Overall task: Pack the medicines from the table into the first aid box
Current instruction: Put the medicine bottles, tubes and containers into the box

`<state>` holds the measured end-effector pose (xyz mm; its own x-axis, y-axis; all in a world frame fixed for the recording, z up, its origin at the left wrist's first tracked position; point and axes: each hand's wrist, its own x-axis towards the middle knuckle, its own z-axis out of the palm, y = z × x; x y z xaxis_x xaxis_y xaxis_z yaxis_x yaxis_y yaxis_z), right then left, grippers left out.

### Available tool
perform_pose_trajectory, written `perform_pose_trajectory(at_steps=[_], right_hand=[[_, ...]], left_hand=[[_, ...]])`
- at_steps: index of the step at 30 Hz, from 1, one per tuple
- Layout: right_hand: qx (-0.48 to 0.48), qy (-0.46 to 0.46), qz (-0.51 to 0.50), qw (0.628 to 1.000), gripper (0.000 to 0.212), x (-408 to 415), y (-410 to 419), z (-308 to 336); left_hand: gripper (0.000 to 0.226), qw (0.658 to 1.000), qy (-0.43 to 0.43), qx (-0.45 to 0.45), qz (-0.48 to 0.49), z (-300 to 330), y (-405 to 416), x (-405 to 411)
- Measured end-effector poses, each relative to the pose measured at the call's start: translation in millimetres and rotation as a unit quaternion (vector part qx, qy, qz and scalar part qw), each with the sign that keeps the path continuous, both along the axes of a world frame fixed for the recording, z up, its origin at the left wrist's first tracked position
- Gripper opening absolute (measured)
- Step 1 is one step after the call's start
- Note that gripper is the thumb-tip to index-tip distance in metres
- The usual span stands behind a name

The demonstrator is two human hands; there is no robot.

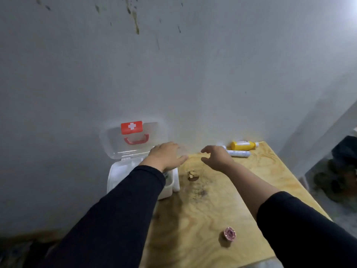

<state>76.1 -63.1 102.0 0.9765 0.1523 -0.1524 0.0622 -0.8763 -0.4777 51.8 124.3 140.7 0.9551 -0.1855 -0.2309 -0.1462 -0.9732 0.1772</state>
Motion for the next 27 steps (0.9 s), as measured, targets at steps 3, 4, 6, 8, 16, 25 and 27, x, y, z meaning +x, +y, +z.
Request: perform_pose_trajectory(at_steps=[3,4,6,8,16,25,27], right_hand=[[0.002,0.012,-0.032,0.999,0.036,8,-45,-3],[0.0,0.018,-0.042,0.999,0.036,11,-61,-3],[-0.004,0.028,-0.063,0.998,0.036,18,-90,-6],[-0.009,0.035,-0.076,0.996,0.037,28,-118,-12],[0.01,0.017,-0.115,0.993,0.042,88,-198,-43],[0.054,0.035,-0.084,0.994,0.044,134,-219,-86],[0.044,0.023,-0.082,0.995,0.042,136,-219,-94]], left_hand=[[0.063,0.999,0.053,-0.001,-0.012,-6,-43,17],[0.062,0.998,0.065,-0.01,-0.007,-9,-56,22],[0.06,0.996,0.084,-0.014,-0.008,-16,-82,32],[0.062,0.996,0.093,-0.01,-0.013,-23,-105,44],[0.052,0.995,0.098,-0.005,-0.004,-51,-171,92],[0.042,0.99,0.14,0.003,0.018,-86,-192,108],[0.039,0.989,0.144,0.007,0.023,-90,-193,108]])
